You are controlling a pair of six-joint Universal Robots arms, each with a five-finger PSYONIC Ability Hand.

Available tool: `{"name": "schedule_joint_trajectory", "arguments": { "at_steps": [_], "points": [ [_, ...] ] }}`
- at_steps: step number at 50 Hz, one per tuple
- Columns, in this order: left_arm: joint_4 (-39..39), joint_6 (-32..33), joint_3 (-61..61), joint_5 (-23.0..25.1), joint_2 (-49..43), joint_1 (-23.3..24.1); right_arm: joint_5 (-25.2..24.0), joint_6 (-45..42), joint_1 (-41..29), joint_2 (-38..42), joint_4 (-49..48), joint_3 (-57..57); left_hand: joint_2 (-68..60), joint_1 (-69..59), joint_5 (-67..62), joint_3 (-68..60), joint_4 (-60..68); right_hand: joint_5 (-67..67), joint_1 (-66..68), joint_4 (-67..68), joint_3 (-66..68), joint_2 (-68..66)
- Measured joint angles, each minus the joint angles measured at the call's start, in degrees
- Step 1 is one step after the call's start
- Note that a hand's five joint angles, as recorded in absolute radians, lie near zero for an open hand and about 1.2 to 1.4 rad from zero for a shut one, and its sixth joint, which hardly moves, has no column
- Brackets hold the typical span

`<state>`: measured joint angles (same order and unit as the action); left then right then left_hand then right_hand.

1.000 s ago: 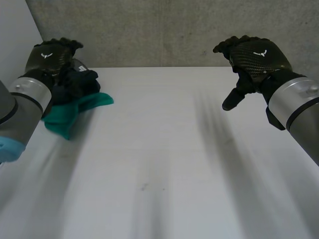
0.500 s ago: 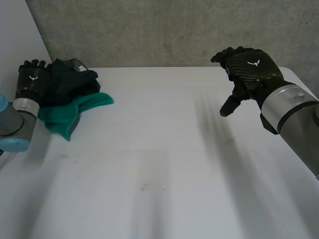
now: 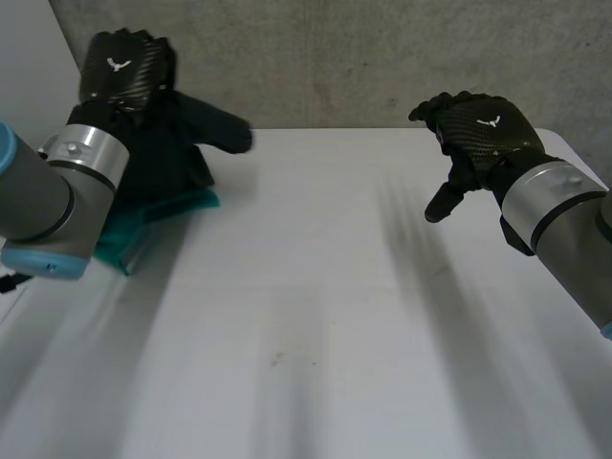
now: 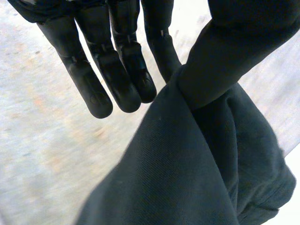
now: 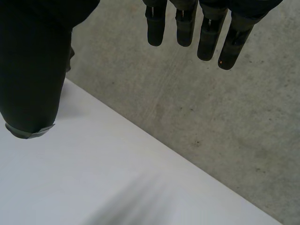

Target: Fold the laundry.

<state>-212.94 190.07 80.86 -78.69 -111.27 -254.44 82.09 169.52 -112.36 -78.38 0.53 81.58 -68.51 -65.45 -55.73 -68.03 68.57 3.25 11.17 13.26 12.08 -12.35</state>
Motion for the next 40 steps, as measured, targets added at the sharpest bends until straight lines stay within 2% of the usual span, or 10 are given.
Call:
{"name": "schedule_joint_trajectory", "arguments": {
  "at_steps": [6, 8, 10, 11, 13, 14, 19, 29, 35, 40],
  "points": [
    [8.1, -10.1, 6.1, 4.7, 7.6, 7.4, 0.0, 0.1, 0.2, -1.4, 0.0, -0.4, 0.0, 0.0, 0.0, -0.1, 0.2, 0.0, 0.0, 0.0, 0.0, 0.0],
    [11.9, -13.2, 8.9, 10.3, 9.4, 12.3, 0.0, 0.1, 0.7, -2.2, 0.1, -0.7, 2.9, 2.2, 1.7, 2.1, -2.1, 0.0, 0.0, 0.0, 0.0, 0.0],
    [13.9, -14.1, 10.6, 14.6, 9.7, 15.2, 0.0, 0.2, 1.3, -2.6, 0.2, -0.9, 10.2, 9.1, 7.6, 9.9, -9.1, 0.0, 0.0, 0.0, 0.0, 0.0],
    [14.4, -14.0, 11.0, 15.8, 9.6, 15.9, 0.0, 0.2, 1.4, -2.7, 0.2, -1.0, 28.1, 30.9, 26.3, 27.5, -28.1, 0.0, 0.0, 0.0, 0.0, 0.0],
    [15.0, -13.7, 11.3, 16.9, 9.3, 16.6, 0.0, 0.2, 1.8, -2.9, 0.3, -1.1, 34.3, 38.0, 32.6, 33.5, -34.3, 0.0, 0.0, 0.0, 0.0, 0.0],
    [15.8, -13.0, 11.6, 18.0, 8.8, 17.1, 0.0, 0.2, 2.1, -3.1, 0.4, -1.2, 49.0, 51.1, 46.9, 48.1, -49.2, 0.0, 0.0, 0.0, 0.0, 0.0],
    [17.6, -10.6, 11.5, 17.8, 7.9, 16.4, -0.1, 0.1, 2.5, -3.2, 0.7, -1.3, 56.5, 54.2, 53.2, 55.6, -56.6, 0.0, 0.0, 0.0, 0.0, 0.0],
    [24.8, -8.0, 12.1, 2.8, 10.1, 5.8, -1.0, -13.9, 1.4, 0.1, 8.1, -1.8, 56.5, 54.2, 53.2, 55.6, -56.6, 0.0, 0.0, 0.0, 0.0, 0.0],
    [29.9, -8.0, 14.8, -5.0, 11.2, 2.8, -1.2, -27.6, -1.6, 4.0, 14.9, -1.5, 56.5, 54.2, 53.2, 55.6, -56.6, 0.0, 0.0, 0.0, 0.0, 0.0],
    [32.6, -8.0, 17.6, -9.3, 11.4, 1.0, -1.4, -30.5, -4.9, 5.7, 12.7, -1.9, 56.5, 54.2, 53.2, 55.6, -56.6, 0.0, 0.0, 0.0, 0.0, 0.0]
  ]
}}
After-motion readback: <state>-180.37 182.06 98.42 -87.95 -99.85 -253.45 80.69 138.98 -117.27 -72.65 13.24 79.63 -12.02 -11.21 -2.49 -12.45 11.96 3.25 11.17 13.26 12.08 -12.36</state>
